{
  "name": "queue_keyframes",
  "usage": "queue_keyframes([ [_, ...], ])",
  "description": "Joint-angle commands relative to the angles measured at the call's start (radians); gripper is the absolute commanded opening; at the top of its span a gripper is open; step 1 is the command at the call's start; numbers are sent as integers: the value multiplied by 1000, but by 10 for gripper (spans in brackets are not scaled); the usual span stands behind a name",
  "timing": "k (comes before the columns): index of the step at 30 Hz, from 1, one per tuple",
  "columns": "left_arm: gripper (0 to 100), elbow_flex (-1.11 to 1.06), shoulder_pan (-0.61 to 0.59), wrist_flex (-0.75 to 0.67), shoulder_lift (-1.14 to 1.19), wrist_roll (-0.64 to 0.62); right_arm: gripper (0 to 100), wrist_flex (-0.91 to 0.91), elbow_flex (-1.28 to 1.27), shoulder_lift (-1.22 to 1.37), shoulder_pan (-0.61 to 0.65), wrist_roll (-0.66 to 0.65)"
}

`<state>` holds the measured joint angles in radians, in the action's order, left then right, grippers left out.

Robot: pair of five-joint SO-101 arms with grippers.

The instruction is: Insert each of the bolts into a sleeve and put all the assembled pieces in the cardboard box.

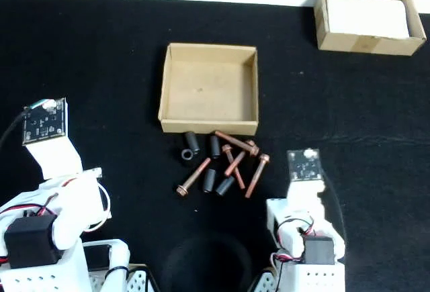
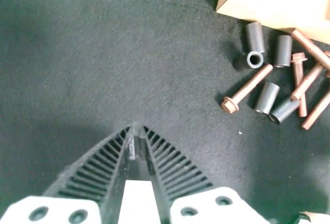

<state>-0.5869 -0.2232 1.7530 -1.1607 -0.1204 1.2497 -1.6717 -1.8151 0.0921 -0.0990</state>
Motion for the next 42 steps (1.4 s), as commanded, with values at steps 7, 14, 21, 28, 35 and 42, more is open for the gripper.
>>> queue_keyframes([
  [7, 10, 1, -7, 9, 16, -3, 6, -15, 51, -7, 140, -3],
  [14, 10, 1, -7, 9, 18, -61, 7, 162, 584, -7, -62, -6],
  [21, 10, -68, -4, 12, 18, -178, 96, 291, 763, 5, -176, -5],
  [28, 10, -85, -7, 12, 19, -265, 98, 400, 929, 209, -182, -2],
  [35, 11, -67, -7, 9, 130, -270, 98, 515, 1397, 754, -147, 0],
  [42, 11, -47, -1, -23, 147, -83, 98, 515, 1432, 1064, -58, 158],
])
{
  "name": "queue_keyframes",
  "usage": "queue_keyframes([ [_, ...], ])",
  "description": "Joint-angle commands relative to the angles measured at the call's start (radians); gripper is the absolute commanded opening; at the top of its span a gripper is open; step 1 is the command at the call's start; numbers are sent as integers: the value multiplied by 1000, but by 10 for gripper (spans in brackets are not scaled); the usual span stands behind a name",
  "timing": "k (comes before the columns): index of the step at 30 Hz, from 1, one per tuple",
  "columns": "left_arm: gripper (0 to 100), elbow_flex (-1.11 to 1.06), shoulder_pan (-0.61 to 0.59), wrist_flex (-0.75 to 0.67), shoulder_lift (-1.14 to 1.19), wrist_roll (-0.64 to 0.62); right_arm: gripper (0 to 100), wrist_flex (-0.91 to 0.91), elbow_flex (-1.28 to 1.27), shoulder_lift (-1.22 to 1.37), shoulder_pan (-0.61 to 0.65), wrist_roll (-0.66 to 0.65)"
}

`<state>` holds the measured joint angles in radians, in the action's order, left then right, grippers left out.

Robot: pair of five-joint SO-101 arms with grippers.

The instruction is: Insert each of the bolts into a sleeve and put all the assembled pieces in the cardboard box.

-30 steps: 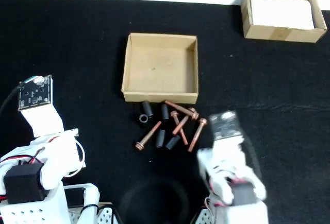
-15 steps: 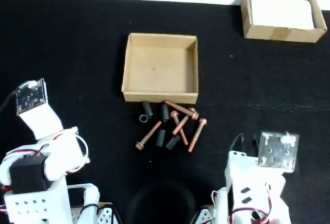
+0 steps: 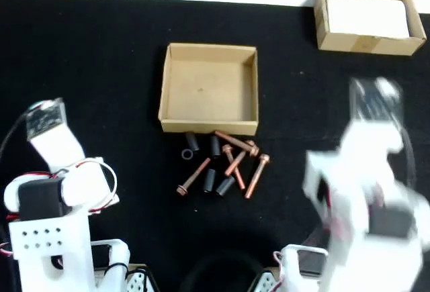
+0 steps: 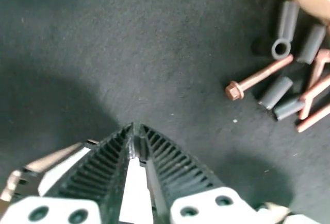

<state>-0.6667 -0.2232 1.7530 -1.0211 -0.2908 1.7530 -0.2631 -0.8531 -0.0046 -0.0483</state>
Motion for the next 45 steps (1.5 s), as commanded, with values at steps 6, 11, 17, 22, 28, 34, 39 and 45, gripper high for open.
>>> queue_keyframes([
  [6, 11, 21, -5, -25, 7, 153, 101, 8, -16, 186, 239, 259],
  [11, 11, -122, -1, -121, 8, 153, 101, -30, -77, 246, 384, 265],
  [17, 11, -328, 1, -264, 13, 152, 111, -68, -76, 380, 407, 265],
  [22, 118, -433, -4, -344, 12, 149, 210, -153, -76, 559, 424, 307],
  [28, 207, -558, -5, -450, 8, 149, 173, -272, -82, 685, 509, 394],
  [34, 207, -682, -4, -589, 8, 149, 173, -286, -79, 783, 518, 535],
  [39, 207, -685, -2, -646, 8, 147, 173, -254, -73, 885, 516, 537],
  [45, 210, -685, -2, -654, 12, 147, 173, -265, -53, 1017, 518, 537],
])
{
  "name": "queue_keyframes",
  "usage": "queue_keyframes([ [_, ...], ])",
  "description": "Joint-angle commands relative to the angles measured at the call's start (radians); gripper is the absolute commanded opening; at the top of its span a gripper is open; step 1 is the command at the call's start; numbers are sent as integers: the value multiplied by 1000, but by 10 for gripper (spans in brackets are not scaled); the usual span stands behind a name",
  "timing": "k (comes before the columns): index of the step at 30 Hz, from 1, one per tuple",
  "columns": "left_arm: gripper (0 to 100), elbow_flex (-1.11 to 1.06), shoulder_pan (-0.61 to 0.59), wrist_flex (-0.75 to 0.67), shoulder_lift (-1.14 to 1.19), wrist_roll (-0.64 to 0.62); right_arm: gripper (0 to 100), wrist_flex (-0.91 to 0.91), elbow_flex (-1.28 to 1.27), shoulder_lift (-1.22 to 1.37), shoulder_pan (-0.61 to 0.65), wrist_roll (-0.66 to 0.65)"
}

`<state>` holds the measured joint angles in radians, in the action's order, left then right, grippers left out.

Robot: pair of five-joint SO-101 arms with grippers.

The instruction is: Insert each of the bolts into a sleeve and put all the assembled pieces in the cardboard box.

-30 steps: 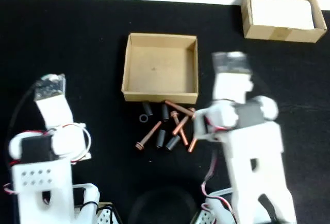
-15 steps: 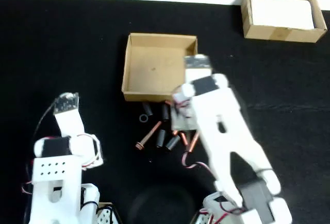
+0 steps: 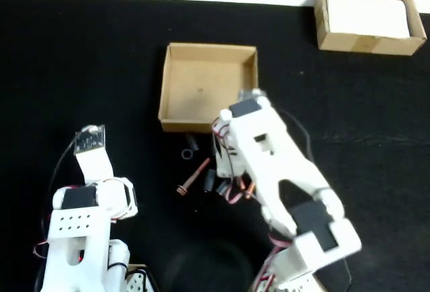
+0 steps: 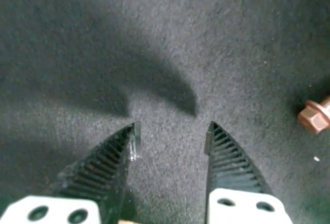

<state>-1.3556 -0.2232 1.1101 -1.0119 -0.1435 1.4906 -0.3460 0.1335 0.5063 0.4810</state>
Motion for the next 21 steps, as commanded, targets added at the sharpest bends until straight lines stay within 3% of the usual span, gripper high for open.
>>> queue_keyframes([
  [1, 210, 4, -2, -12, 2, 0, 173, -2, 45, 45, 12, 8],
  [15, 210, 4, -5, -12, 4, 0, 173, -4, 157, 76, 153, 66],
  [21, 210, 4, -5, -12, 4, 0, 173, -105, 116, 76, 150, 72],
])
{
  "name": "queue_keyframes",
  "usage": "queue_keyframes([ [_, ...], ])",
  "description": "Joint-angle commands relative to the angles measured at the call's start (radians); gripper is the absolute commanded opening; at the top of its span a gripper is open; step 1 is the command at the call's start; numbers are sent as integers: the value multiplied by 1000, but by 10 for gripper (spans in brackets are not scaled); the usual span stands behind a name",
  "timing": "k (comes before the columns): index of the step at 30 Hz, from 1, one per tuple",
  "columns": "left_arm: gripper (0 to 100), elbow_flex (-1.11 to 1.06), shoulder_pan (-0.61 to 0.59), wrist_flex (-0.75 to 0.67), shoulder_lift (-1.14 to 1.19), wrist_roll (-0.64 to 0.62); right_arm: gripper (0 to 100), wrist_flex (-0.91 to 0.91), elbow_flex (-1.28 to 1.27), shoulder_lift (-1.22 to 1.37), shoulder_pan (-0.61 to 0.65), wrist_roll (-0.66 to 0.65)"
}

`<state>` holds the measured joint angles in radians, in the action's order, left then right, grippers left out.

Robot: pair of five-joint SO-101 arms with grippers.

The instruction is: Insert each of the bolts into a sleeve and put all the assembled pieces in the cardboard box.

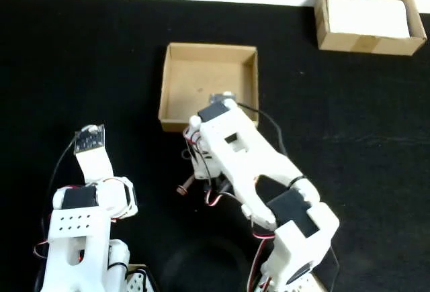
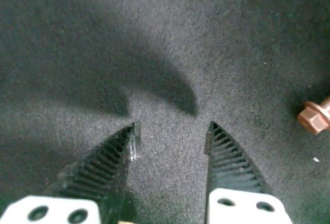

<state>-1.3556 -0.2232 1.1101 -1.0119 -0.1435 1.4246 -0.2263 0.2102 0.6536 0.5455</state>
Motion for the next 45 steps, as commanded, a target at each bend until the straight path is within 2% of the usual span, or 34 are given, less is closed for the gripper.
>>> queue_keyframes([
  [1, 210, 4, -5, -12, 4, 0, 173, -59, -18, -1, 4, 8],
  [6, 210, 4, -5, -12, 4, 0, 173, -117, -68, 1, 2, 8],
  [15, 210, 4, -5, -9, 4, 0, 173, -53, -81, 1, -28, -2],
  [31, 207, 4, -7, -6, 5, 2, 172, -91, -145, 2, -68, -3],
  [35, 207, 4, -7, -6, 5, 2, 101, -107, -143, 2, -68, -8],
  [38, 207, 2, -7, -6, 5, 2, 37, -113, -145, 2, -68, -94],
  [40, 207, 2, -7, -6, 5, 2, 7, -111, -147, 2, -68, -106],
  [45, 207, 2, -7, -6, 5, 2, 8, -82, -145, 2, -70, -109],
])
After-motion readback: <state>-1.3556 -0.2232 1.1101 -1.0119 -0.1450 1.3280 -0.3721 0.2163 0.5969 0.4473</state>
